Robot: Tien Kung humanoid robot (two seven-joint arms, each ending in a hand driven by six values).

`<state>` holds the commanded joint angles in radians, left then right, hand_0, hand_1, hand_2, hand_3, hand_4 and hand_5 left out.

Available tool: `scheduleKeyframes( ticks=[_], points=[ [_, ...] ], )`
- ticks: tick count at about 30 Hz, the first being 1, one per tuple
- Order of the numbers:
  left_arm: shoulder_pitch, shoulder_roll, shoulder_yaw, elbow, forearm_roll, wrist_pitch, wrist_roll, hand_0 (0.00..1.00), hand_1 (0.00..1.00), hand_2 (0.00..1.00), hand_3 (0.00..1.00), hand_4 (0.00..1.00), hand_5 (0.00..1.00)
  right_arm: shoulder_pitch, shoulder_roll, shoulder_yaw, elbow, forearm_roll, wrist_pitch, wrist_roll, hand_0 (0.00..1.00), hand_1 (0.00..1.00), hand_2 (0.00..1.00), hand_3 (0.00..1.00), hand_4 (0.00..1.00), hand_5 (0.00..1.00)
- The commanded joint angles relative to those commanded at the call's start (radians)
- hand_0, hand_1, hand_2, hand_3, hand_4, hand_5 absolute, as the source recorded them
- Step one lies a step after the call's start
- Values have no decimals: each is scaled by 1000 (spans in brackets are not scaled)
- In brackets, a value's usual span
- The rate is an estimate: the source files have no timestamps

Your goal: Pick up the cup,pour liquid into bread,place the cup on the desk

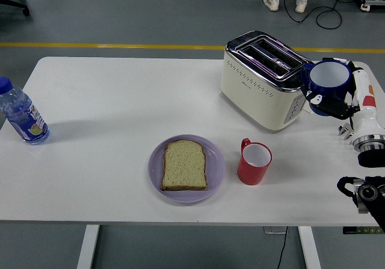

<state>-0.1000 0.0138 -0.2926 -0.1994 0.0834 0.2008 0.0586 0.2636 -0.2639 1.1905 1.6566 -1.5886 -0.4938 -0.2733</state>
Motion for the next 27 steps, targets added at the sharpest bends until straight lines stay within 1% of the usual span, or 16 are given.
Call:
scheduleKeyframes(
  ticks=[3,4,6,8,9,12,14,17,20,24,27],
  points=[
    [1,0,-2,0,-2,0,0,633,642,652,505,241,854,39,-13,-33,12,-53,34,-49,318,350,521,530,726,2],
    [1,0,-3,0,-3,0,0,633,642,652,505,241,854,43,-15,-37,12,-58,37,-54,318,350,521,530,726,2],
    [0,-1,-2,0,-2,0,0,632,642,652,505,241,854,76,-23,-70,15,-111,69,-96,316,343,522,531,723,2],
    [0,-1,-2,0,-2,0,0,632,642,652,505,241,854,81,-24,-75,16,-122,74,-103,316,343,522,531,723,2],
    [0,-1,-4,-1,-4,0,0,632,642,652,505,241,854,111,-32,-107,17,-164,111,-144,316,343,522,531,723,2],
    [1,0,-5,-1,-6,1,-1,633,643,652,505,241,855,162,-35,-160,5,-253,170,-211,312,345,521,532,720,2],
    [2,1,-3,-1,-7,1,0,633,643,652,505,241,855,190,-31,-191,-9,-278,185,-223,312,345,521,532,720,2],
    [2,0,-2,-1,-9,1,-1,633,642,652,505,241,854,231,-22,-239,-28,-309,193,-231,311,345,517,532,721,2],
    [2,0,-3,-1,-10,1,-1,633,642,652,505,241,854,270,-21,-291,-36,-378,214,-249,311,345,517,532,721,2],
    [2,1,-4,-1,-12,2,-2,633,643,652,504,241,854,314,-28,-361,-36,-429,239,-269,294,338,510,530,733,2],
    [2,1,-4,-1,-16,2,-2,633,643,652,504,241,854,367,-42,-441,-42,-454,264,-289,294,338,510,530,733,2]
  ],
)
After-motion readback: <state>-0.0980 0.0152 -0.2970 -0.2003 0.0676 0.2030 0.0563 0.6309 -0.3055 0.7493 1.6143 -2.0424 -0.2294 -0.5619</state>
